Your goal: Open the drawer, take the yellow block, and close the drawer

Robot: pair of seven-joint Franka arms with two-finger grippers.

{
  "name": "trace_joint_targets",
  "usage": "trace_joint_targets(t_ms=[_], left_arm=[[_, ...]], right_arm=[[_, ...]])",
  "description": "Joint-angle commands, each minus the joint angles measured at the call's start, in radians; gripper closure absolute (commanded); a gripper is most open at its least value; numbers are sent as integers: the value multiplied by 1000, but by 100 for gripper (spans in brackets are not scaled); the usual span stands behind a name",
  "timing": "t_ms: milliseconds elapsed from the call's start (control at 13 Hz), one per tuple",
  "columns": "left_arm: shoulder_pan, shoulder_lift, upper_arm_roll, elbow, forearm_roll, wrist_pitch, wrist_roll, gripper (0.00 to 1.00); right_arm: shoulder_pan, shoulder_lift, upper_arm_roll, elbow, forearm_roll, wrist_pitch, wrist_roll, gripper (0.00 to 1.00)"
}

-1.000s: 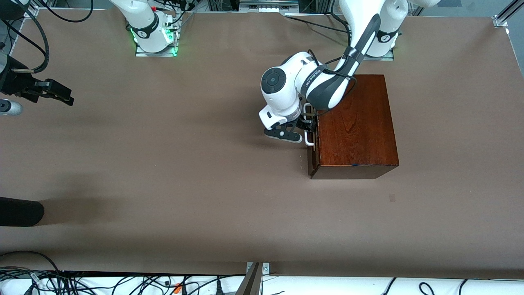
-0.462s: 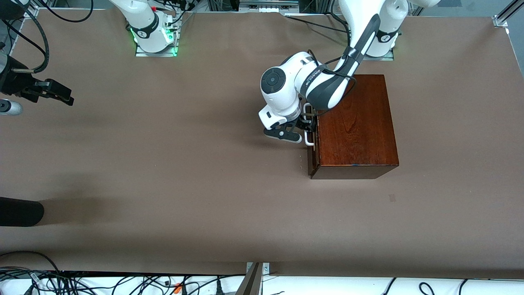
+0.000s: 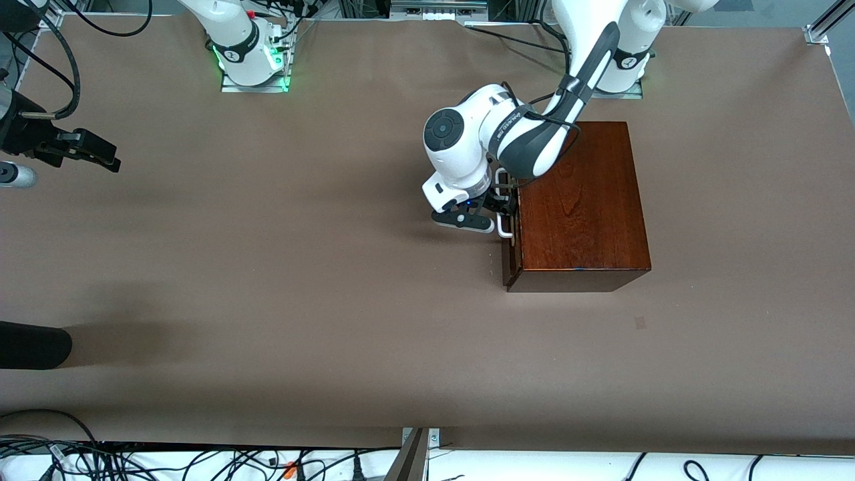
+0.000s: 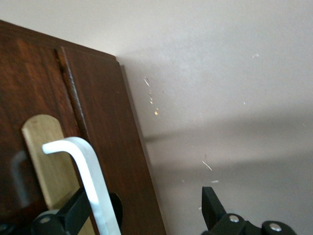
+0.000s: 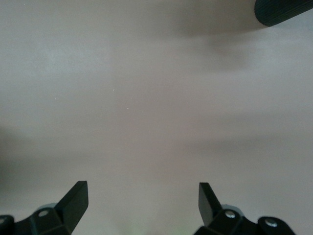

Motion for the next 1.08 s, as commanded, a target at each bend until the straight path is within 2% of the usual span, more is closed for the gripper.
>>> trace_joint_targets(t_ms=[0, 1000], left_arm=[[-29, 13, 15, 17, 60, -11, -59, 0], [-35, 50, 7, 22, 49, 37, -103, 0]], right_arm=[[-18, 1, 14, 12, -3, -4, -16, 0], [-18, 1, 14, 12, -3, -4, -16, 0]])
